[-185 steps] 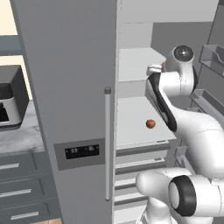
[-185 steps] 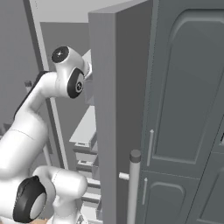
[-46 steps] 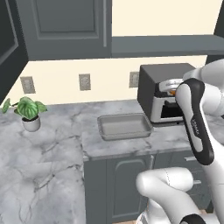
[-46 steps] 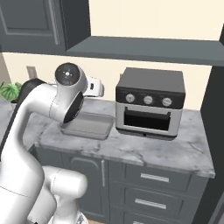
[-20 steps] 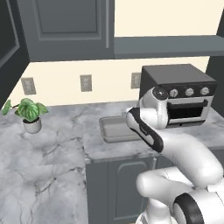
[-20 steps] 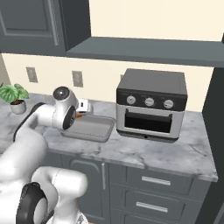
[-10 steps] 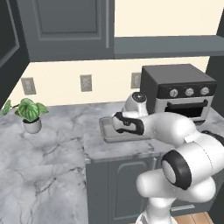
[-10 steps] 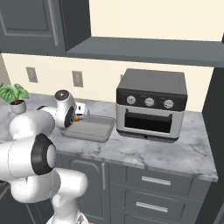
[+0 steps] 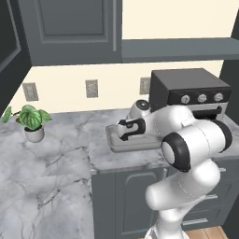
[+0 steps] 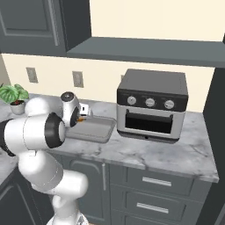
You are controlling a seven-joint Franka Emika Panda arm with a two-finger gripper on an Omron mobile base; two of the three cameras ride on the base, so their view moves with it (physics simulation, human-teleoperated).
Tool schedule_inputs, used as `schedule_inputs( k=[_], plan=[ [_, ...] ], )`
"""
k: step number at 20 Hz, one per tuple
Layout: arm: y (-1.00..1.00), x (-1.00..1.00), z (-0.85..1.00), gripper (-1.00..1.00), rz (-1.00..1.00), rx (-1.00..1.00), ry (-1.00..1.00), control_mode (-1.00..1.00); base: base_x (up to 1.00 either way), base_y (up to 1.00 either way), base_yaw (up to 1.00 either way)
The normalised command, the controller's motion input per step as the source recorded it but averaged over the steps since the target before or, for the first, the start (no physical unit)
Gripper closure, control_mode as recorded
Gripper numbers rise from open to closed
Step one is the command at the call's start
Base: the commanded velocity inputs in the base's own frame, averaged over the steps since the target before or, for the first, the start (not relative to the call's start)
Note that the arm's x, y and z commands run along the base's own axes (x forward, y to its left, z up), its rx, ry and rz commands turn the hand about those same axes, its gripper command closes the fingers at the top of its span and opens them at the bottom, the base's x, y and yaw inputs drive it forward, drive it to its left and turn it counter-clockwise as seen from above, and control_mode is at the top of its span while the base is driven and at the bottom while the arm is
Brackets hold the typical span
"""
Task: Pick the tangerine and apple from the fridge and place them inside the tupperware on the counter.
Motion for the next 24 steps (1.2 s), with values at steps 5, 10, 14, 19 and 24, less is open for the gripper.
schedule_inputs(
  k=[5,10,14,19,24],
  plan=[
    [0.0,0.16,-0.36,1.0,0.0,0.0,0.0,-1.0,0.0,0.0,0.0],
    [0.0,0.1,-0.27,1.0,0.0,0.0,0.0,-1.0,0.0,0.0,0.0],
    [0.0,0.14,-0.25,1.0,0.0,0.0,0.01,-1.0,0.0,0.0,0.0],
    [0.0,0.19,-0.27,1.0,0.0,0.0,0.03,-1.0,0.0,0.0,0.0],
    [0.0,0.18,-0.21,-1.0,0.0,0.0,0.01,-1.0,0.0,0.0,0.0]
  ],
)
